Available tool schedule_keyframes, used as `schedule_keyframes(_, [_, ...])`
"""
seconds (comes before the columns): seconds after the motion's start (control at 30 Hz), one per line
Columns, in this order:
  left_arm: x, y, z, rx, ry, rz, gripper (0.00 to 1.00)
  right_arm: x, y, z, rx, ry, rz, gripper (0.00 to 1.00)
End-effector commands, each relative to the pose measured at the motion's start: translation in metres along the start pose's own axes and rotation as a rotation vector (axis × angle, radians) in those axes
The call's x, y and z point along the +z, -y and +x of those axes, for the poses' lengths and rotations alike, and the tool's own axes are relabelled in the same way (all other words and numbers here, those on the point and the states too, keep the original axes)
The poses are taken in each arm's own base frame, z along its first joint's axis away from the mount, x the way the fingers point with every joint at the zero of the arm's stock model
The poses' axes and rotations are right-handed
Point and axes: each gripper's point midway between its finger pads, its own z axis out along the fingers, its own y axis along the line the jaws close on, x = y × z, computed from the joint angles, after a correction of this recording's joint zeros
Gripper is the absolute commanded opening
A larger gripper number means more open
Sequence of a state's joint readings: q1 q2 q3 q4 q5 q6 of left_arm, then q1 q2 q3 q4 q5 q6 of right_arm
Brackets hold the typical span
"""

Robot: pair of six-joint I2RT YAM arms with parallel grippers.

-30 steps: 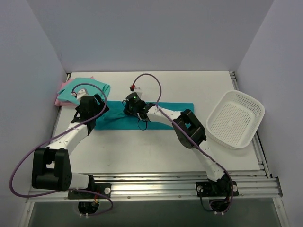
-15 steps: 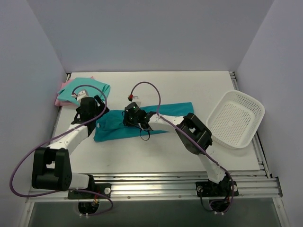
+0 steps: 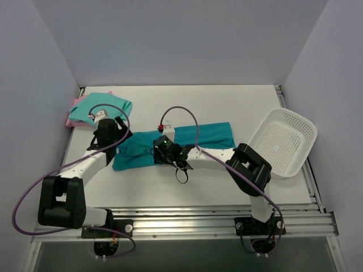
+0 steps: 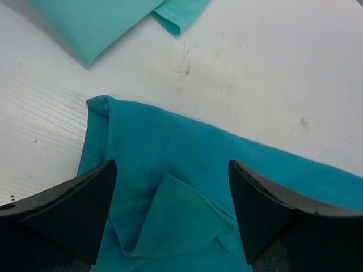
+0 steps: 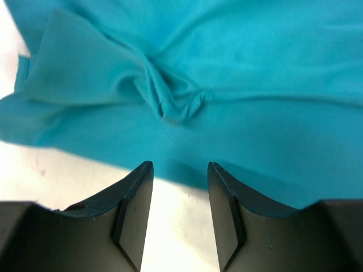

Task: Fold and stack the t-shirts
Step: Fold the tshirt

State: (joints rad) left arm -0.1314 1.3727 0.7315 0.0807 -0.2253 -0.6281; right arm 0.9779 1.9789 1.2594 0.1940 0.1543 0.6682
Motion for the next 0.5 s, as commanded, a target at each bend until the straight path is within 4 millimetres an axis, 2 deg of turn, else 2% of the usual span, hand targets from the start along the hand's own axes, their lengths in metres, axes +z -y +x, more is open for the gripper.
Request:
schedule_keyframes(0.0, [0.0, 0.016, -0.011, -0.017, 0.043, 0.056, 0.88, -0.032, 0.001, -0.011, -0.008, 0.071, 0.023, 0.39])
schedule_keyframes(0.07, [0.001, 0.016, -0.01, -0.016, 0.039, 0.056, 0.88, -0.041, 0.003, -0.008, -0.006, 0.076, 0.026, 0.39])
schedule_keyframes(0.1, [0.001, 0.015, -0.008, -0.014, 0.036, 0.053, 0.88, -0.042, 0.011, 0.0, -0.013, 0.068, 0.047, 0.39])
schedule_keyframes(0.2, [0.001, 0.015, -0.008, -0.015, 0.044, 0.051, 0.88, -0.046, 0.011, -0.002, 0.006, 0.085, 0.037, 0.4])
schedule_keyframes(0.27, [0.0, 0.015, -0.009, -0.027, 0.053, 0.056, 0.87, -0.039, 0.011, -0.009, -0.012, 0.099, 0.05, 0.4])
schedule_keyframes(0.3, [-0.001, 0.016, -0.009, -0.032, 0.054, 0.062, 0.87, -0.037, 0.0, -0.026, -0.009, 0.129, 0.035, 0.4])
schedule_keyframes(0.33, [-0.002, 0.016, -0.009, -0.032, 0.053, 0.064, 0.87, -0.027, 0.002, -0.023, -0.023, 0.113, 0.056, 0.4])
schedule_keyframes(0.47, [-0.006, 0.016, -0.011, -0.032, 0.058, 0.062, 0.87, 0.004, -0.016, -0.045, -0.04, 0.11, 0.027, 0.4])
